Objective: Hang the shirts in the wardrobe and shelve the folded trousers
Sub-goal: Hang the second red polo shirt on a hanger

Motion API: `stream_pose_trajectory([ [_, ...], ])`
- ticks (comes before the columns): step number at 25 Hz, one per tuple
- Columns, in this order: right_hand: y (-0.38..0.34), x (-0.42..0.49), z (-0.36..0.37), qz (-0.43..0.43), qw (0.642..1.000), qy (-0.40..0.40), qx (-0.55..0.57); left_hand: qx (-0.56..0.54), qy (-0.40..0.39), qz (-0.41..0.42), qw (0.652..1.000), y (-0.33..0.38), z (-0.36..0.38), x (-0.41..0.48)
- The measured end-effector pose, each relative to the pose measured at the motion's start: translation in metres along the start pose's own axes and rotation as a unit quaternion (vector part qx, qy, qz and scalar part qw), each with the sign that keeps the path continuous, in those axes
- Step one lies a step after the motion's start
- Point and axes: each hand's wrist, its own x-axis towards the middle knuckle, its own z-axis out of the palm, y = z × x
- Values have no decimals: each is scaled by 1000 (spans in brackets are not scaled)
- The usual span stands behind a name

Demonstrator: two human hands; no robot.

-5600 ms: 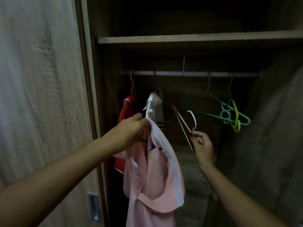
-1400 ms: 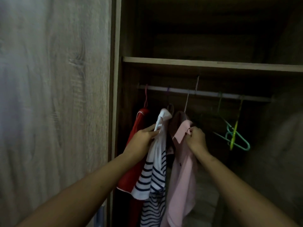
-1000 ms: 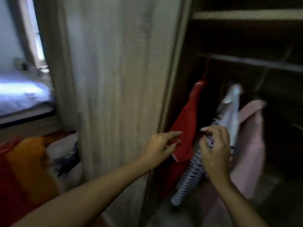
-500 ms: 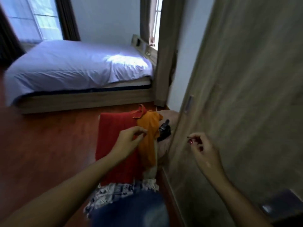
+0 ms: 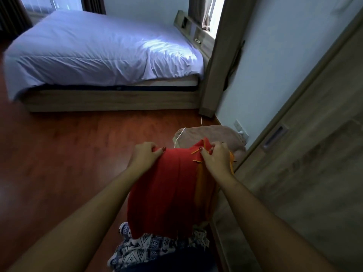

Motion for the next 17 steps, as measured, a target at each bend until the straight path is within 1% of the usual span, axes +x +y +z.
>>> stream_pose_trajectory([
  [2, -3, 10, 11, -3, 1000, 5, 1, -55, 42, 7, 998, 1, -2, -1],
  [3, -7, 11, 11, -1, 1000, 19, 18, -83, 65, 26, 994, 1, -1, -3],
  [4, -10, 10, 7, 8, 997, 31, 64, -123, 88, 53, 987, 2, -2, -8],
  [5, -14, 6, 1, 26, 988, 30, 151, -173, 106, 87, 975, 3, -4, -16],
  [6, -18, 2, -9, 46, 959, 16, 279, -223, 115, 127, 960, 2, -7, -26],
  [7, -18, -7, -18, 67, 916, -9, 395, -265, 108, 167, 944, 0, -12, -38],
  [8, -14, -13, -22, 87, 882, -23, 463, -292, 83, 196, 932, -7, -15, -49],
  [9, -9, -19, -22, 113, 880, -30, 460, -303, 59, 211, 928, -14, -17, -58],
  [10, -2, -21, -17, 151, 901, -44, 404, -314, 33, 203, 927, -23, -16, -65],
  [11, 5, -22, -9, 182, 931, -56, 312, -334, 14, 166, 928, -31, -13, -71],
  [12, 8, -26, -3, 204, 945, -76, 244, -382, -1, 103, 918, -37, -7, -77],
  [13, 8, -29, 3, 211, 946, -105, 223, -436, -15, 35, 899, -41, 0, -81],
  [14, 6, -34, 6, 205, 940, -127, 241, -471, -26, -23, 881, -42, 7, -85],
  [15, 3, -39, 7, 190, 937, -144, 255, -497, -43, -62, 865, -40, 14, -88],
  [17, 0, -44, 11, 157, 943, -183, 231, -549, -73, -136, 821, -29, 21, -93],
])
